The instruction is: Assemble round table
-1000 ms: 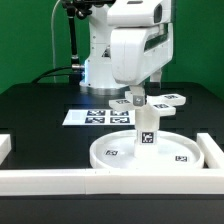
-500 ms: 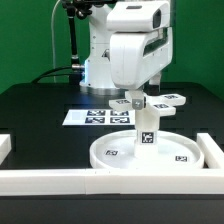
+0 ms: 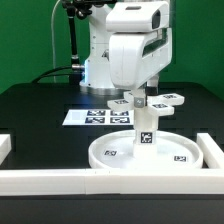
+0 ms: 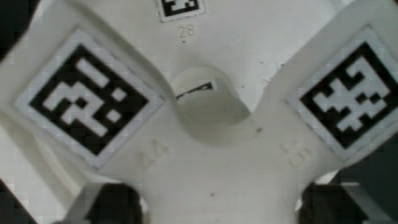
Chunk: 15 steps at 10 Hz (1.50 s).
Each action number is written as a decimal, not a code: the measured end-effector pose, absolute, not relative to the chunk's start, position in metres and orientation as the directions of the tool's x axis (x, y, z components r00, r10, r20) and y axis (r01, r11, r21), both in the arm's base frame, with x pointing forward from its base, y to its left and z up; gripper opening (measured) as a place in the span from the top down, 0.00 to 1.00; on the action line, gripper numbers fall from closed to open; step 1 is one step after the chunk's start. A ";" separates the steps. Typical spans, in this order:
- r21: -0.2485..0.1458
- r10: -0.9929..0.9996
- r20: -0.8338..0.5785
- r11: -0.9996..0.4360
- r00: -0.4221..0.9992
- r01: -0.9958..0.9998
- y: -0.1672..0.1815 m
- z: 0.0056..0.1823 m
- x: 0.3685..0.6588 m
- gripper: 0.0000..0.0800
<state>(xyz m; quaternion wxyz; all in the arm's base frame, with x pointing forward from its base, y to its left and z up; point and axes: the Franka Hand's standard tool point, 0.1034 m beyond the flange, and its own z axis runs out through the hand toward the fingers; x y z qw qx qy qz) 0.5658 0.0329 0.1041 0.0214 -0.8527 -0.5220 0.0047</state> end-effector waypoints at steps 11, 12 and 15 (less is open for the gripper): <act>-0.073 0.284 0.018 -0.956 0.959 0.285 0.036 0.104 0.563 0.46; -0.074 0.242 0.015 -0.967 0.970 0.242 0.036 0.104 0.563 0.46; -0.079 0.009 -0.001 -0.997 1.000 0.009 0.037 0.104 0.564 0.46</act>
Offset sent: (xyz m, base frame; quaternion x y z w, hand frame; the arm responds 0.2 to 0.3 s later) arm 0.0000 0.0000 0.0000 0.0000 0.0000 0.1296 0.9916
